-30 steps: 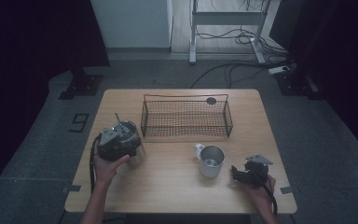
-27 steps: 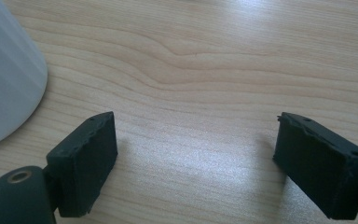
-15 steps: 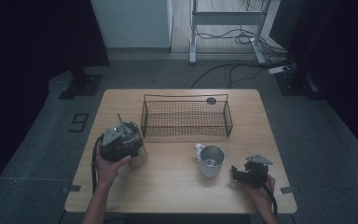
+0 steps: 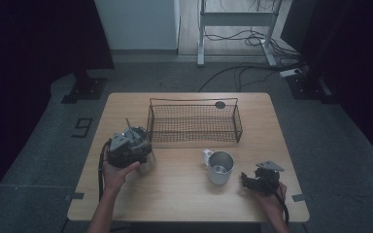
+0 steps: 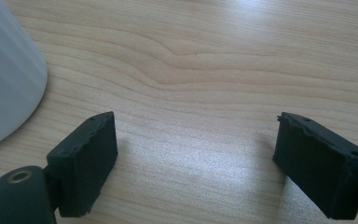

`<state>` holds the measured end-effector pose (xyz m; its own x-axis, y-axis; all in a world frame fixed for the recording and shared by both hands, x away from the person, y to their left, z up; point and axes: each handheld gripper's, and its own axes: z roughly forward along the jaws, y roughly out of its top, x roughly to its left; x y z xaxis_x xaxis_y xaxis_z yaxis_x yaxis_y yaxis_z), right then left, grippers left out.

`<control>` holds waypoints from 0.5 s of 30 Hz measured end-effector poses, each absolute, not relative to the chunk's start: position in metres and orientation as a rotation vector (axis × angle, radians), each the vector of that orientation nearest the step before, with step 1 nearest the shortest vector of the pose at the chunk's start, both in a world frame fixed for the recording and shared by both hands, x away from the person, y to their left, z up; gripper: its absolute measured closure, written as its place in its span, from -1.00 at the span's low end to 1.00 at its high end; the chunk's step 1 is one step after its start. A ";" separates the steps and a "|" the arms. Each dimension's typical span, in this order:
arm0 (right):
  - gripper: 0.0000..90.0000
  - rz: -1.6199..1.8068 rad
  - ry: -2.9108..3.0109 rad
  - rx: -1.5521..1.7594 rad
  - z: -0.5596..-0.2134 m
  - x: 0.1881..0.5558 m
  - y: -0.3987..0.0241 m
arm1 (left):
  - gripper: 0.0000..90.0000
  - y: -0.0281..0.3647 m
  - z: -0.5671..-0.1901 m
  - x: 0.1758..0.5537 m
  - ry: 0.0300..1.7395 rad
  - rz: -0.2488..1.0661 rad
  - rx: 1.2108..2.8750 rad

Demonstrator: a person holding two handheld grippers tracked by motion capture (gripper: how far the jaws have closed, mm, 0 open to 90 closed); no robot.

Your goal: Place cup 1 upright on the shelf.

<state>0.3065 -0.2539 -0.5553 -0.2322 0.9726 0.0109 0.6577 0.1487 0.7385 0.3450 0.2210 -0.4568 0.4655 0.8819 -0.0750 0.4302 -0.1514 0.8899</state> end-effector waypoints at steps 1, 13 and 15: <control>-0.72 0.871 1.956 1.551 -0.555 0.306 -0.254 | -0.92 0.220 -0.456 0.345 1.119 0.596 1.768; -0.71 0.873 1.955 1.550 -0.555 0.306 -0.254 | -0.92 0.217 -0.460 0.347 1.126 0.577 1.784; -0.71 0.873 1.956 1.550 -0.555 0.306 -0.254 | -0.92 0.217 -0.460 0.348 1.128 0.575 1.786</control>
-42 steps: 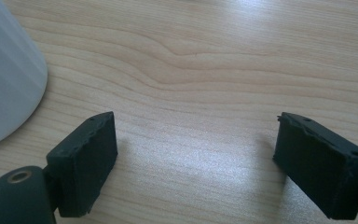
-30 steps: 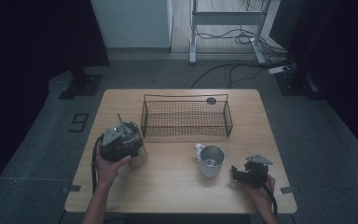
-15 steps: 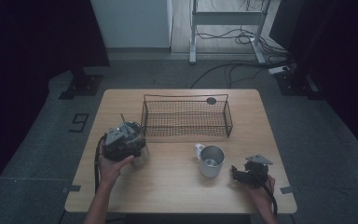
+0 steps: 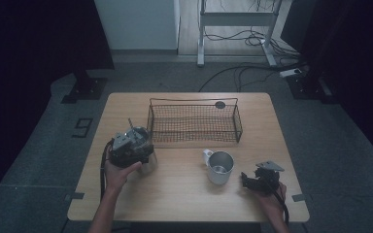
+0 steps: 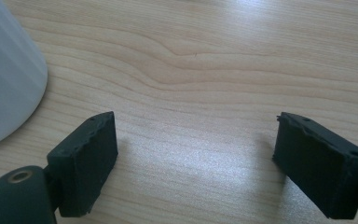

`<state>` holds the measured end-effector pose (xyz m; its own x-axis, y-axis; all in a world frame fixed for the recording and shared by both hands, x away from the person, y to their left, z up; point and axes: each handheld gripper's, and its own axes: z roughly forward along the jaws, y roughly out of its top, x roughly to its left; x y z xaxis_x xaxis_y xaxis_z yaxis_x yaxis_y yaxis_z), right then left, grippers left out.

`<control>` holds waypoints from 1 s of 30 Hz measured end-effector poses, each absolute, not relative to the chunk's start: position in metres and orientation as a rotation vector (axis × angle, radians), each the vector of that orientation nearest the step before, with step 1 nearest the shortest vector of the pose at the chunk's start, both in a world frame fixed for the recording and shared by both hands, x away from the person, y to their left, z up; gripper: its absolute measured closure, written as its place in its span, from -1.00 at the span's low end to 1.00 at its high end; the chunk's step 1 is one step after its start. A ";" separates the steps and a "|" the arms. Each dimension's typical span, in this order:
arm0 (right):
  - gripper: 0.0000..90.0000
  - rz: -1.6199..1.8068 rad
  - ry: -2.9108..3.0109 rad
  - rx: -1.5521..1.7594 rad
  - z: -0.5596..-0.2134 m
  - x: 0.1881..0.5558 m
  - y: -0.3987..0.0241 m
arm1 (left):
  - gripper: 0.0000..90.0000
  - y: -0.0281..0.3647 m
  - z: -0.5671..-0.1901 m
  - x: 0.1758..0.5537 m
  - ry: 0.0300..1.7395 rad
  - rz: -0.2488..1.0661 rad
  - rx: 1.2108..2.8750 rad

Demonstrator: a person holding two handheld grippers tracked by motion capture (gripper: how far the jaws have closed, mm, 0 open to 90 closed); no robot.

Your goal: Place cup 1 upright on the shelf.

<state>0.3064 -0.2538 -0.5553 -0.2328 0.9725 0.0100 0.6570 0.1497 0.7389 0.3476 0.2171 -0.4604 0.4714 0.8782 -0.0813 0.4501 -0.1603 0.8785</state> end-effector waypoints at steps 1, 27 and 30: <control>-0.71 0.873 1.956 1.550 -0.555 0.306 -0.254 | -0.92 0.217 -0.461 0.348 1.131 0.572 1.789; -0.71 0.873 1.955 1.550 -0.555 0.306 -0.254 | -0.91 0.202 -0.453 0.351 1.099 0.555 1.794; -0.71 0.872 1.955 1.550 -0.555 0.306 -0.254 | -0.91 0.200 -0.452 0.351 1.095 0.552 1.794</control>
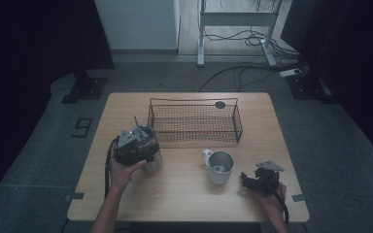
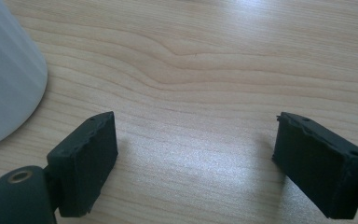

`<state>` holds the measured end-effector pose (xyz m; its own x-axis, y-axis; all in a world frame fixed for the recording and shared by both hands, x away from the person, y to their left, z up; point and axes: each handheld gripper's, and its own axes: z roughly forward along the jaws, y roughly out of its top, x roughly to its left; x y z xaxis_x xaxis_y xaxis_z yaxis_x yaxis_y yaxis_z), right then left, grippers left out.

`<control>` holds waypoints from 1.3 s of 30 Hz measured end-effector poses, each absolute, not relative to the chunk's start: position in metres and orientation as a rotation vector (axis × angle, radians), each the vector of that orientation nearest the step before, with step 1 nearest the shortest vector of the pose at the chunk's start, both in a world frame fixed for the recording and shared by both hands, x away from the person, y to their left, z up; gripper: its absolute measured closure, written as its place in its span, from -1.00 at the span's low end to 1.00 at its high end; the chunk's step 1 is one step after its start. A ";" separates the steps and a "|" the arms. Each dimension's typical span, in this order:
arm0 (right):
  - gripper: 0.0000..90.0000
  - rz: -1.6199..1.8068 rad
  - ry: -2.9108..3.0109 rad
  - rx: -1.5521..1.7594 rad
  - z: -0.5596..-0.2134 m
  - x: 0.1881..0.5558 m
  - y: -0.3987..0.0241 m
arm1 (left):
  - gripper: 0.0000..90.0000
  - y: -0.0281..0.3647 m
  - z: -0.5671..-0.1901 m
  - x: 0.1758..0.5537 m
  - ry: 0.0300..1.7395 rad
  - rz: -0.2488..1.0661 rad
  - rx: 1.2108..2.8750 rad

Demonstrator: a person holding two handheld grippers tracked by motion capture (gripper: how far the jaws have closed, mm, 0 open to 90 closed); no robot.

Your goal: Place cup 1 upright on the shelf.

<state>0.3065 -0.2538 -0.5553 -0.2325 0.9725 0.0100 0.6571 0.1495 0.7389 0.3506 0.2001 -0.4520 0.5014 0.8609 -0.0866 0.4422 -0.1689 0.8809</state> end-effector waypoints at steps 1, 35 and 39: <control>-0.71 0.872 1.956 1.550 -0.555 0.306 -0.254 | -0.92 0.199 -0.452 0.351 1.094 0.553 1.793; -0.71 0.872 1.956 1.550 -0.555 0.306 -0.254 | -0.91 0.173 -0.449 0.355 1.052 0.527 1.839; -0.71 0.872 1.956 1.550 -0.555 0.306 -0.254 | -0.91 0.170 -0.449 0.356 1.047 0.515 1.834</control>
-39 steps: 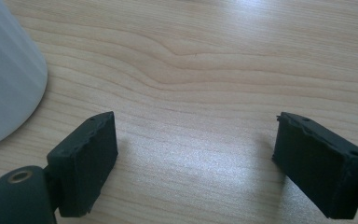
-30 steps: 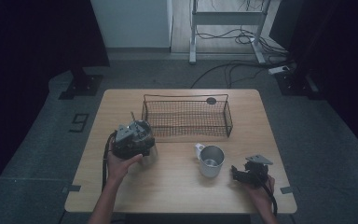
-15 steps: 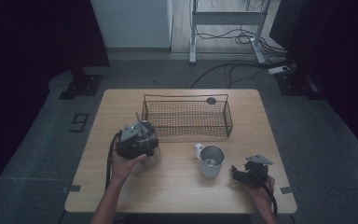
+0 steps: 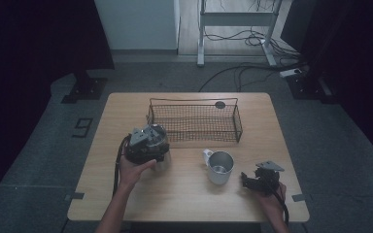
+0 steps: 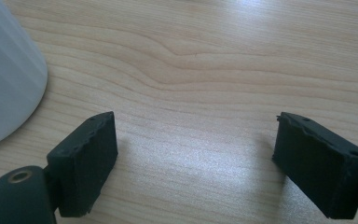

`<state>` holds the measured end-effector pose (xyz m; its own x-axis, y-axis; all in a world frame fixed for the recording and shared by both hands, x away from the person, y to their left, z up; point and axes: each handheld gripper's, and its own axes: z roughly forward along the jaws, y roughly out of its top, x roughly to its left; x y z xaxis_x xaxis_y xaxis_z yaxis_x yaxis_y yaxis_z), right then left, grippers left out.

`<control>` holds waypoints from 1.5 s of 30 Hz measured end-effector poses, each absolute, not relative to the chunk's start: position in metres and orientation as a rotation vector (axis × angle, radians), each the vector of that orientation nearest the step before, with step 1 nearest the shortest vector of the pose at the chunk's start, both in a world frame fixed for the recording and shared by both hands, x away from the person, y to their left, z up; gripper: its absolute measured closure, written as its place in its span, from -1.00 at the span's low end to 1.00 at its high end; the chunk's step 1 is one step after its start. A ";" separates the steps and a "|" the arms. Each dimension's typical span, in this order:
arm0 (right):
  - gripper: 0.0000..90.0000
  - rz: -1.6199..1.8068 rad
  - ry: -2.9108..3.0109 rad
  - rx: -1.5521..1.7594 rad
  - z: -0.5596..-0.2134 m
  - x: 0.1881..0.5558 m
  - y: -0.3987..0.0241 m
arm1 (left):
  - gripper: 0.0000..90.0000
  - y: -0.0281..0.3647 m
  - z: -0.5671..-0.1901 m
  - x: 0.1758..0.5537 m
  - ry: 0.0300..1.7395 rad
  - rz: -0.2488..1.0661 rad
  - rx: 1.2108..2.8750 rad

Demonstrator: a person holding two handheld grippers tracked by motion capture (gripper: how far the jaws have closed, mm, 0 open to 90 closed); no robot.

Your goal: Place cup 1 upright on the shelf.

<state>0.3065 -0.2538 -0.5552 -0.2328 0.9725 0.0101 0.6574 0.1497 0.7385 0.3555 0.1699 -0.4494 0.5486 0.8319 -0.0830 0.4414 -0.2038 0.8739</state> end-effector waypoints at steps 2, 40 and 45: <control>-0.71 0.873 1.956 1.550 -0.555 0.306 -0.254 | -0.91 0.169 -0.450 0.356 1.046 0.511 1.839; -0.71 0.872 1.956 1.550 -0.555 0.307 -0.254 | -0.91 0.141 -0.452 0.361 1.007 0.473 1.874; -0.71 0.870 1.956 1.551 -0.555 0.306 -0.254 | -0.91 0.135 -0.452 0.362 0.996 0.467 1.890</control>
<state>0.3065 -0.2538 -0.5552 -0.2322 0.9726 0.0093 0.6582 0.1501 0.7377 0.3619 0.1355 -0.4523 0.6007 0.7954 -0.0804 0.4464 -0.2503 0.8591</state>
